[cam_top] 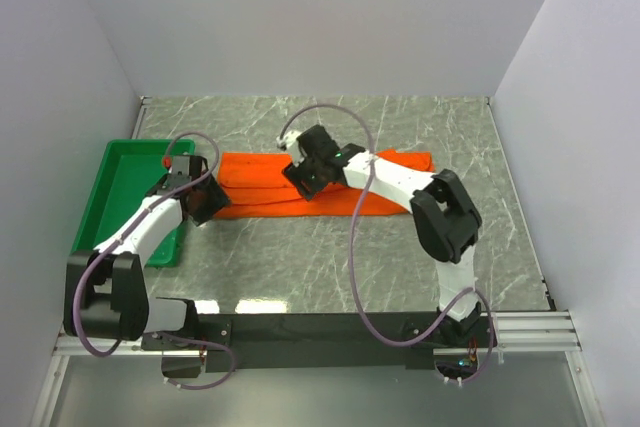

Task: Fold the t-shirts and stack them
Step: Fold the tshirt

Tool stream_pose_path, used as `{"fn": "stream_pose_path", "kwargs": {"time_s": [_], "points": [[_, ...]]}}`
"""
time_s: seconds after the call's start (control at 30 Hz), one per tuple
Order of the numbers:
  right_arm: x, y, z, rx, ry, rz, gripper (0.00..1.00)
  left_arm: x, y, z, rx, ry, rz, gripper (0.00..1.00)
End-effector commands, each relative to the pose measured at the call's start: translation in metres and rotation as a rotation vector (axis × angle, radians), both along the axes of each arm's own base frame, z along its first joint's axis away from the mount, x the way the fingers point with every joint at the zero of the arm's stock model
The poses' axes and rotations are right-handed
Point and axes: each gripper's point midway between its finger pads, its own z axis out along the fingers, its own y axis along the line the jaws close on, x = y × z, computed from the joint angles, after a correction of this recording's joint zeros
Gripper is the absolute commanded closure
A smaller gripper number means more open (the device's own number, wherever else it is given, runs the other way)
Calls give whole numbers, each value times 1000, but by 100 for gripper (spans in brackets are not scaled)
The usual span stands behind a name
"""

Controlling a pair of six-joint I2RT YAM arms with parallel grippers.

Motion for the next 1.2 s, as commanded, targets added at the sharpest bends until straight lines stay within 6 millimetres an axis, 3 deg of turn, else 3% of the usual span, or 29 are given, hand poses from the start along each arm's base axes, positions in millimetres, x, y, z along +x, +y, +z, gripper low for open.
{"fn": "stream_pose_path", "kwargs": {"time_s": [0.0,0.2,0.73,0.97,1.17], "points": [[4,4,1,-118,-93,102,33,19,-2,24,-11,-60,16,38],[6,14,-16,-176,-111,125,33,14,12,33,55,-101,49,39],[6,20,-42,-291,-114,160,33,4,13,30,48,-104,57,38],[21,23,-40,-291,-155,107,33,4,13,29,48,-98,61,38],[56,12,-26,-275,-200,7,34,3,13,27,46,-93,61,38]]}}
